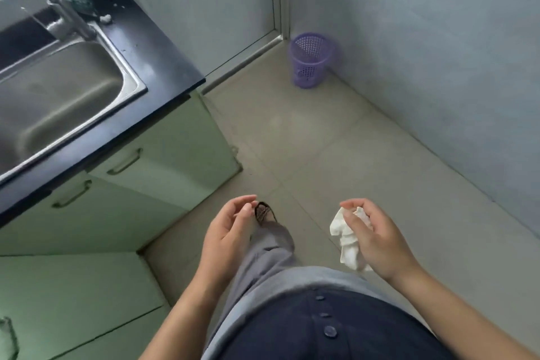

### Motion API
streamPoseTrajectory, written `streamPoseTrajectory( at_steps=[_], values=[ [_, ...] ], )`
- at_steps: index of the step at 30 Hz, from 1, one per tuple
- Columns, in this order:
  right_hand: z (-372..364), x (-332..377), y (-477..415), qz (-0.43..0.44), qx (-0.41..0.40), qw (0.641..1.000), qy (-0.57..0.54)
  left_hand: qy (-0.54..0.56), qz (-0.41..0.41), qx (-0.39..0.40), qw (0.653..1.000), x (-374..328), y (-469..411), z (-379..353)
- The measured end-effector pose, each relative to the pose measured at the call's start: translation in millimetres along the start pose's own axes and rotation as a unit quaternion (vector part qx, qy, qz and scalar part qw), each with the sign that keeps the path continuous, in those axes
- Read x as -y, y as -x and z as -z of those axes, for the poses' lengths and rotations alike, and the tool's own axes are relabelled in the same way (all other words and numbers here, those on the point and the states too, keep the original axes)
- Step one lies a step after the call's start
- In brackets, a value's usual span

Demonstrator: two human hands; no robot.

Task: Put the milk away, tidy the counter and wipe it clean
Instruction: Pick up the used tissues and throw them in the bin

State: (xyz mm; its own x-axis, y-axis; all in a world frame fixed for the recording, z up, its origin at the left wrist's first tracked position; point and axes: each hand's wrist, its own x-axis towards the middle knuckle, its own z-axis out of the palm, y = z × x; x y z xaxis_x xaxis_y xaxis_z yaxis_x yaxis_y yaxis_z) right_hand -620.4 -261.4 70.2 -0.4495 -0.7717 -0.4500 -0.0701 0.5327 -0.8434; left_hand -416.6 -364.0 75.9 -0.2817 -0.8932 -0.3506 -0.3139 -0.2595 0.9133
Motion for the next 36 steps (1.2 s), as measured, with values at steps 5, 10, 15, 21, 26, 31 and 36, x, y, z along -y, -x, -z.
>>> streamPoseTrajectory(
  at_steps=[5,10,15,21,26,31,36],
  values=[
    [-4.3,57.3,-108.2,0.031,0.017,0.998,0.051,-0.017,-0.008,0.036,0.999,-32.0,-119.6,-4.4],
    [1.7,142.9,-210.4,0.066,-0.019,0.997,0.045,-0.04,-0.034,0.072,0.996,-97.0,-246.4,-4.2],
    [16.1,184.2,-285.8,0.068,-0.067,0.995,0.038,-0.05,-0.043,0.097,0.993,-149.1,-340.4,-16.8],
    [47.7,194.1,-371.0,0.039,-0.096,0.994,0.043,-0.063,-0.017,0.133,0.989,-172.9,-426.6,-53.6],
    [97.7,223.1,-486.2,0.035,-0.101,0.992,0.062,-0.094,-0.013,0.129,0.987,-204.0,-517.3,-92.6],
    [146.9,285.1,-598.8,0.069,-0.083,0.993,0.041,-0.099,-0.034,0.098,0.99,-263.7,-613.4,-133.5],
    [163.4,314.0,-685.6,0.062,-0.04,0.996,0.042,-0.08,-0.029,0.08,0.993,-299.6,-693.3,-161.7]
  ],
)
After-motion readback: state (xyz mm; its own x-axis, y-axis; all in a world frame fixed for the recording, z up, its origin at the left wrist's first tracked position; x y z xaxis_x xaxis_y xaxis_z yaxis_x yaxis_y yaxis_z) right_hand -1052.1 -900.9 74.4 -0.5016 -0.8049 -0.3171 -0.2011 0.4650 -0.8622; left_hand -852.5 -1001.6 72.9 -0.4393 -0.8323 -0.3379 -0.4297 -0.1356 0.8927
